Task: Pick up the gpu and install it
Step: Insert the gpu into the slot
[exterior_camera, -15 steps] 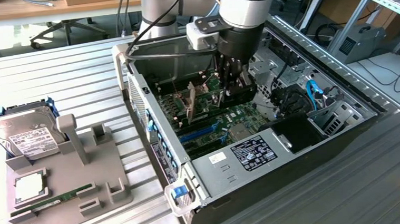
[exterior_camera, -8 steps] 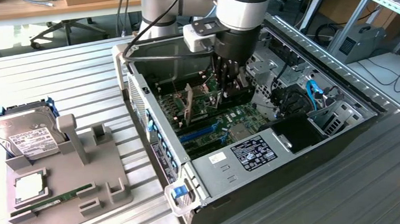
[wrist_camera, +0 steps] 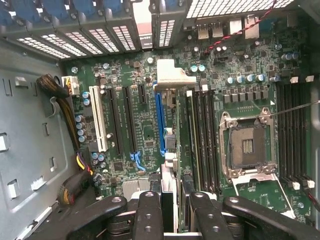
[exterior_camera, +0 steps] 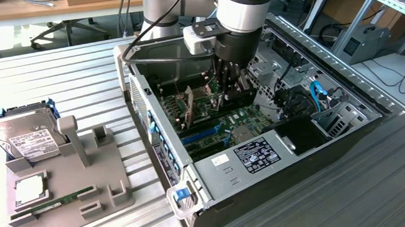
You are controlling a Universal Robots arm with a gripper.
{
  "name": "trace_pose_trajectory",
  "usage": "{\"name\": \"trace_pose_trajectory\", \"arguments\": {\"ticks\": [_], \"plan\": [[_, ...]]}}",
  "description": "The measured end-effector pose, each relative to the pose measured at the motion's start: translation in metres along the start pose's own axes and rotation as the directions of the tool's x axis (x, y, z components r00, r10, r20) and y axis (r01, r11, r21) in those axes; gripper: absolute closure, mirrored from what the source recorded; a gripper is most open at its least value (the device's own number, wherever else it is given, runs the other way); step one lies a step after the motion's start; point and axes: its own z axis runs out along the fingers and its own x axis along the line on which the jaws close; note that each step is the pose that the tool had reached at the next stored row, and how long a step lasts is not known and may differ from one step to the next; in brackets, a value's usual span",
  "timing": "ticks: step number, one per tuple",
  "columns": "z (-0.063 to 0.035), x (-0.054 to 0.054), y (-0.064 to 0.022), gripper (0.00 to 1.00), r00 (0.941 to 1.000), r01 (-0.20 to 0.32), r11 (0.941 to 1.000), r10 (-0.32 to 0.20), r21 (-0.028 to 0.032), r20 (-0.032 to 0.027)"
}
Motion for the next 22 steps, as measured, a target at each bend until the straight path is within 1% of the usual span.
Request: {"name": "trace_pose_trajectory", "arguments": {"ticks": [15, 22], "plan": [[0.0056, 0.000, 0.0038, 0.73, 1.0000, 0.000, 1.0000, 0.000, 0.0000, -0.0001], [0.0075, 0.002, 0.0105, 0.73, 1.0000, 0.000, 1.0000, 0.000, 0.0001, 0.0001]]}}
